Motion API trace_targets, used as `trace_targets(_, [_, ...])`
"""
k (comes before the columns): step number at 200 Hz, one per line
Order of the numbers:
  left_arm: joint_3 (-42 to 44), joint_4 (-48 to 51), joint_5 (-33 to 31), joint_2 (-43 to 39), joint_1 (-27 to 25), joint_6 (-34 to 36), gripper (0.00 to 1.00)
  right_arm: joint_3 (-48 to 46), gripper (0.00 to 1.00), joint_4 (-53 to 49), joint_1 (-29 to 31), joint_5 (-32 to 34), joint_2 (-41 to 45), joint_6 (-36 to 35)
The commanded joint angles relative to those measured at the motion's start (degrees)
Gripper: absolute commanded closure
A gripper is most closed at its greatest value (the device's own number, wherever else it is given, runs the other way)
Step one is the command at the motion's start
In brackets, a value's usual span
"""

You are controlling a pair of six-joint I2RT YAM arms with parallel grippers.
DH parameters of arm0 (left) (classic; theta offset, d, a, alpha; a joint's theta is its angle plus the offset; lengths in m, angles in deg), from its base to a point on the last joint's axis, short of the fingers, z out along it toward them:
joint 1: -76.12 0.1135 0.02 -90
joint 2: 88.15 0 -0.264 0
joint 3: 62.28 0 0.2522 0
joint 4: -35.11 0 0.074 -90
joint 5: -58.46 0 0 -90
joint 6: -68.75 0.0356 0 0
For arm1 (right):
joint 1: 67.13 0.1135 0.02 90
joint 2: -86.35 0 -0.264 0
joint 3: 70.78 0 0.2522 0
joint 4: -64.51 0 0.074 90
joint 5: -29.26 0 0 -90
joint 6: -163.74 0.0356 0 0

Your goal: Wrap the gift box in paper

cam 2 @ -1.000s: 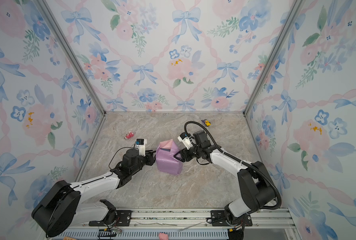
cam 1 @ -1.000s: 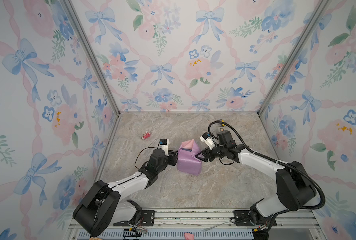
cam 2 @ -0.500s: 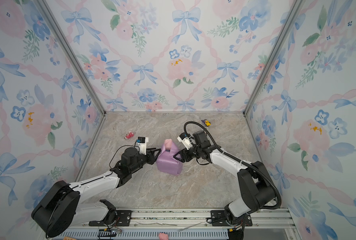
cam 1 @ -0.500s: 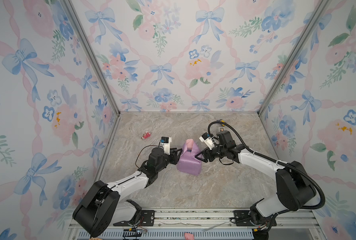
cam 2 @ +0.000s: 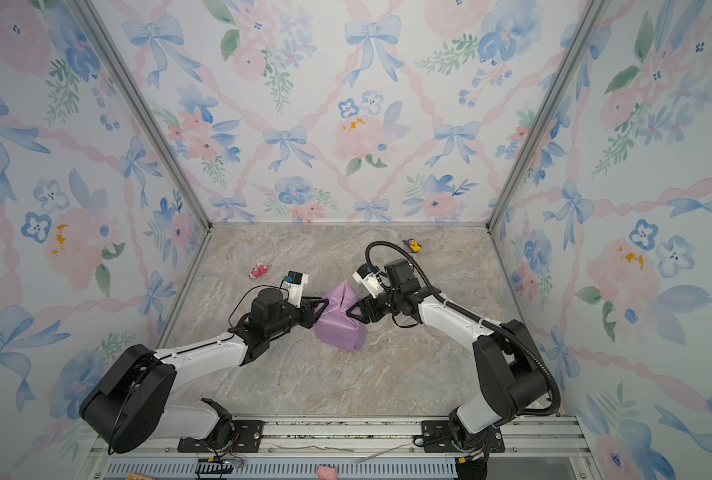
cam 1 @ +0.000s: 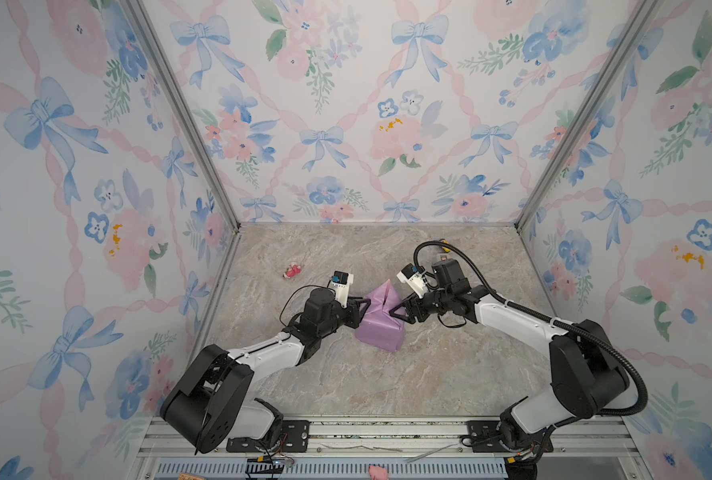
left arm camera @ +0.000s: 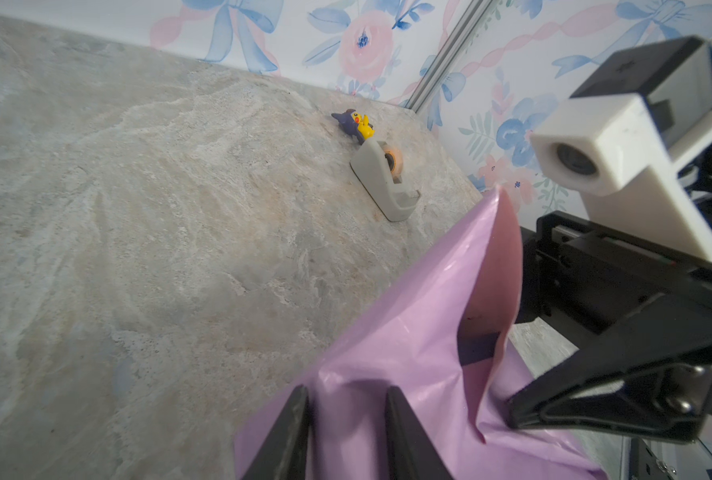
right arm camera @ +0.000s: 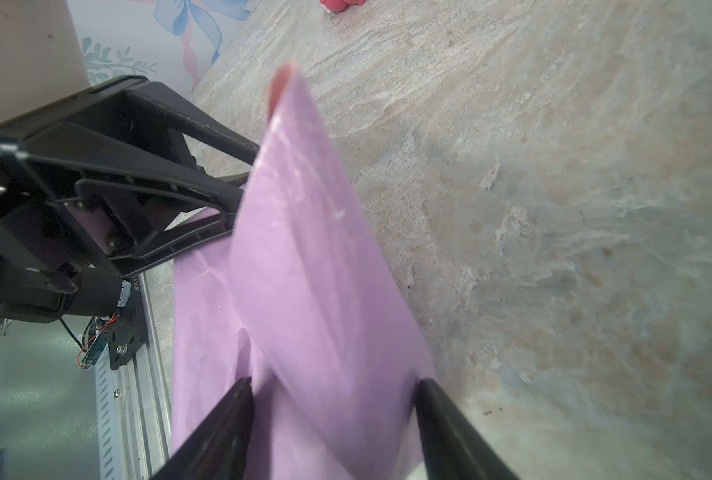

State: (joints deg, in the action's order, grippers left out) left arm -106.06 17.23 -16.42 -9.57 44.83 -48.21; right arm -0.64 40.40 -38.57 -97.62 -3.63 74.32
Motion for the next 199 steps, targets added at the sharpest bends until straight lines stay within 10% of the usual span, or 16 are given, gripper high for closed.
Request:
trace_targets(1, [1.2,5.0,3.1,0.1,0.1,1.9,0.68,2.2,0.36,-1.3,0.2,-1.0,-1.8,-1.6])
trace_targets(102, [1.5,6.8,-0.2,0.3,0.3,3.0,0.7,2.7,0.41,11.2,0.1,-8.2,-4.5,4.8])
trace_targets(199, [1.3,7.6,-1.2,0.3,0.4,3.9,0.7,1.5,0.68,19.8,0.9,-9.1,-9.6,9.4])
